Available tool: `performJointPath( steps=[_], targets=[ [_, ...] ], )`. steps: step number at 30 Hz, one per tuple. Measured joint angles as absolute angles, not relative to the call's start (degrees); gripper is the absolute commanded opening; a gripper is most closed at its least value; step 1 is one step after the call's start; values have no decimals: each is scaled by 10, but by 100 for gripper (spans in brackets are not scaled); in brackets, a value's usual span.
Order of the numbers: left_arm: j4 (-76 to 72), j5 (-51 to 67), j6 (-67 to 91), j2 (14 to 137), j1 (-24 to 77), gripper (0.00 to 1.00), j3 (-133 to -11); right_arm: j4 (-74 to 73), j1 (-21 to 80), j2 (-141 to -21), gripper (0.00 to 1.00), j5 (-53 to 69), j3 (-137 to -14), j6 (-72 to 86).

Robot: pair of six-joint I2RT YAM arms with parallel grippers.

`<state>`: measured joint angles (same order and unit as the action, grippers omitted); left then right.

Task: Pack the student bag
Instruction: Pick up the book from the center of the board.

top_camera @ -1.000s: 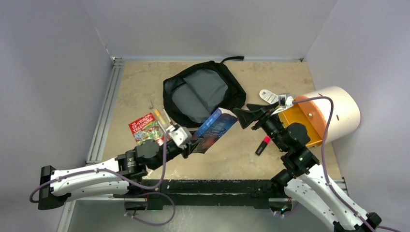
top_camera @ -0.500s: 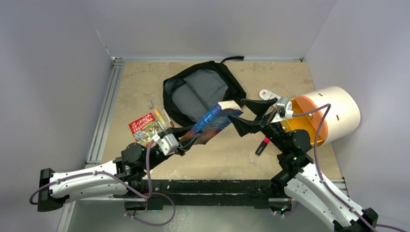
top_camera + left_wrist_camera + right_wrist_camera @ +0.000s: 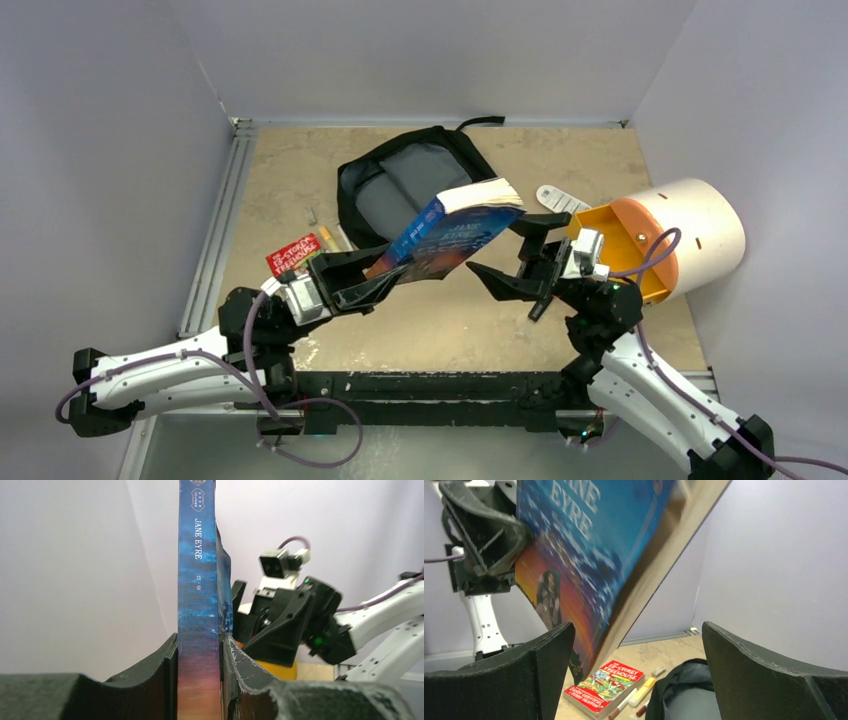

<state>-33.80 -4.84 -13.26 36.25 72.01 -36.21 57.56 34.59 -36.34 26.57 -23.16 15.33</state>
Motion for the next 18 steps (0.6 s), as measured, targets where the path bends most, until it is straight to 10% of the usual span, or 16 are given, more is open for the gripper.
performJointPath(
  steps=[18],
  targets=[
    [-361, 67, -80, 431, 720, 0, -404, 867, 346, -547, 92, 447, -267, 280]
  ],
)
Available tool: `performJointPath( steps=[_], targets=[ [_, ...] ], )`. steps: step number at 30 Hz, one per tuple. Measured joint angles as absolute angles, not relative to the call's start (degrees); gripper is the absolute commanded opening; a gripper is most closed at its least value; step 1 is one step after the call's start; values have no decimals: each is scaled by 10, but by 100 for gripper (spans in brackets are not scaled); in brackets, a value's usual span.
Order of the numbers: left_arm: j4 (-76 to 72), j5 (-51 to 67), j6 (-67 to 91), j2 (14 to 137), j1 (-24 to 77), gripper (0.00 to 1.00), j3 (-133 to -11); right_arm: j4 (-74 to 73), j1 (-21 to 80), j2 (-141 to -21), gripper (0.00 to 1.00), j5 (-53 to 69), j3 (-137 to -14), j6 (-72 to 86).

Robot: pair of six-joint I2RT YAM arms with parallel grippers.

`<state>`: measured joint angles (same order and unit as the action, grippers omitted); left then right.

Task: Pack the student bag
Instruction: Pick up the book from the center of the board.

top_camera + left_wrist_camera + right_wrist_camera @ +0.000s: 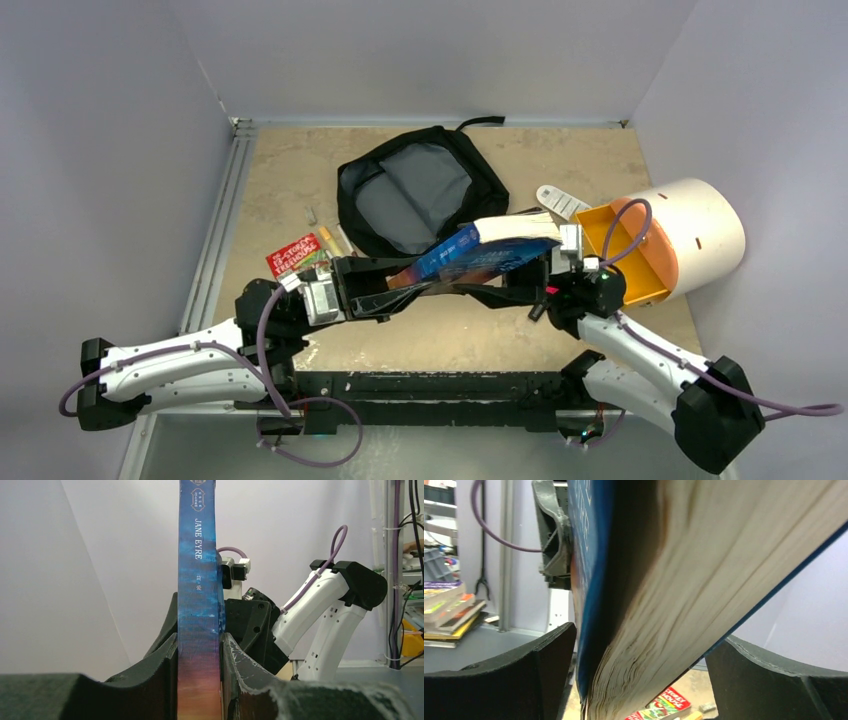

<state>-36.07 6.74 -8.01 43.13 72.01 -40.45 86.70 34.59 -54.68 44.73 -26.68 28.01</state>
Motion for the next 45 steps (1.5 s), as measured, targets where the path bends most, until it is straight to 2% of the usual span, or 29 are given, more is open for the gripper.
performJointPath(
  steps=[3, 11, 14, 18, 19, 20, 23, 24, 29, 37, 45],
  targets=[
    [-364, 70, -76, 432, 720, 0, -404, 889, 346, -555, 81, 463, -267, 307],
    [-389, 62, -75, 444, 720, 0, -404, 912, 346, -609, 31, 505, -275, 408],
    [-389, 46, -76, 445, 717, 0, -404, 924, 346, -624, 23, 506, -274, 449],
    [-387, 26, -70, 445, 716, 0, -404, 929, 345, -630, 6, 505, -273, 474],
    [-386, 22, -68, 445, 716, 3, -404, 929, 345, -630, 2, 505, -273, 477],
    [-385, 16, -66, 445, 716, 10, -404, 929, 345, -629, 0, 505, -273, 480],
    [-384, -5, -60, 444, 718, 64, -404, 923, 345, -623, 0, 505, -272, 481],
    [-385, -17, -55, 444, 718, 72, -404, 920, 345, -618, 0, 505, -270, 479],
    [-402, -78, -25, 418, 718, 75, -404, 869, 347, -560, 0, 466, -242, 452],
    [-464, -112, 29, 388, 718, 76, -360, 782, 349, -434, 0, 278, -249, 445],
    [-553, -79, 39, 486, 718, 76, -353, 759, 349, -458, 0, 219, -313, 470]
  ],
)
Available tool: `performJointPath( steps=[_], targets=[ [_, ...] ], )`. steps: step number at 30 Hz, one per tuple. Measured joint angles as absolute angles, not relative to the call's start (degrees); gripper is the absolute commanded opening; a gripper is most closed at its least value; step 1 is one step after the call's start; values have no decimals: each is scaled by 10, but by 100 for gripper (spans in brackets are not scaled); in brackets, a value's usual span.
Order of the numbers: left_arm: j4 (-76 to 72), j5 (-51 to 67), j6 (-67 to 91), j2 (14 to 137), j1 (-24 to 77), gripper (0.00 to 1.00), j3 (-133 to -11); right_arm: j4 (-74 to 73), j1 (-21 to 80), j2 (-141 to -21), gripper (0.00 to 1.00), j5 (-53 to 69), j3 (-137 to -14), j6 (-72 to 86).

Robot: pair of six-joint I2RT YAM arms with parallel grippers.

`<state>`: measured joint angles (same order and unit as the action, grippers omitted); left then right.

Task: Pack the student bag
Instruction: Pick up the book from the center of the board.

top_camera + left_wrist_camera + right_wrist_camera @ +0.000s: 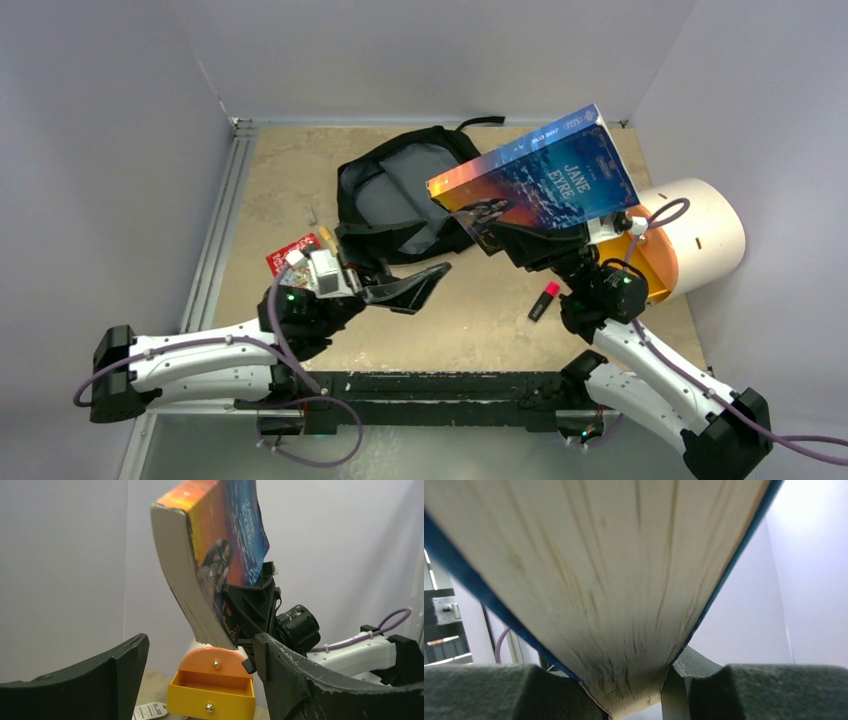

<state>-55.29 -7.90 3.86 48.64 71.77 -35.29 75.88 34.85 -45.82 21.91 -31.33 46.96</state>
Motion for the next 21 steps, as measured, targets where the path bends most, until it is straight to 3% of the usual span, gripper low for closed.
performJointPath(
  steps=[21],
  targets=[
    [-745, -32, 30, 626, 718, 72, -411, 803, 347, -485, 0, 251, -316, 545]
  ],
)
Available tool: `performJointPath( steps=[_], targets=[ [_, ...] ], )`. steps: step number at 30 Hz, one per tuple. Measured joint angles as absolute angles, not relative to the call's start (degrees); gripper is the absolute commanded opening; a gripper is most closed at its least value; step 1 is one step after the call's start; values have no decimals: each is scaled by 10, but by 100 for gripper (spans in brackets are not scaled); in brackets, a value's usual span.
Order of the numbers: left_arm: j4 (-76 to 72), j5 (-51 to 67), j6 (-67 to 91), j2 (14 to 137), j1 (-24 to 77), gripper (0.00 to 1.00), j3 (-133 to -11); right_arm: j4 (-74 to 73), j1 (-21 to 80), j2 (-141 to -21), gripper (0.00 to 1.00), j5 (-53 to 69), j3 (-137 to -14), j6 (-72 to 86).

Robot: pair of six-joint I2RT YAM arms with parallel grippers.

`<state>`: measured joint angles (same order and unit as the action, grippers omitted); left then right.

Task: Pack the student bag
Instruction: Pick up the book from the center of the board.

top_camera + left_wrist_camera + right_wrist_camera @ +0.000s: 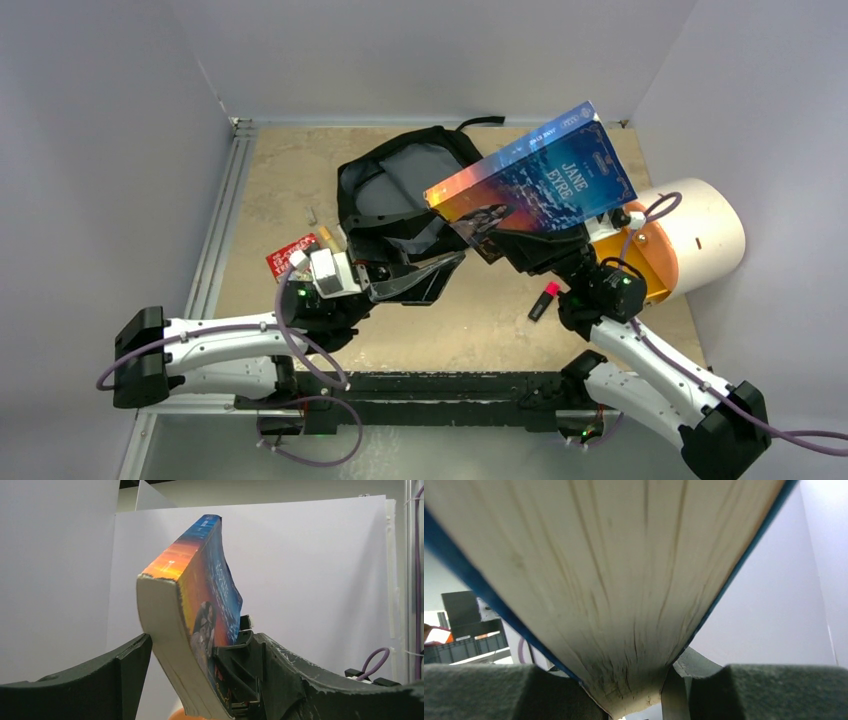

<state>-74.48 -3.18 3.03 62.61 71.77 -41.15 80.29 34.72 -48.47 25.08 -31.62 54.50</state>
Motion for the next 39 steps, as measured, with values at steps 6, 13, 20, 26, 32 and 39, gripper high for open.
performJointPath(
  steps=[6, 13, 20, 26, 32, 39],
  targets=[
    [-762, -32, 44, 655, 717, 72, -423, 844, 347, -485, 0, 285, -316, 566],
    [-768, -32, 56, 664, 717, 71, -424, 866, 349, -478, 0, 309, -316, 570],
    [-772, -31, 69, 673, 718, 61, -430, 876, 348, -485, 0, 313, -316, 583],
    [-776, -32, 85, 695, 718, 59, -450, 874, 348, -500, 0, 323, -316, 597],
    [-784, -32, 102, 725, 717, 56, -471, 873, 348, -505, 0, 331, -316, 605],
    [-800, -28, 121, 759, 717, 46, -489, 874, 348, -505, 0, 330, -315, 609]
  ],
)
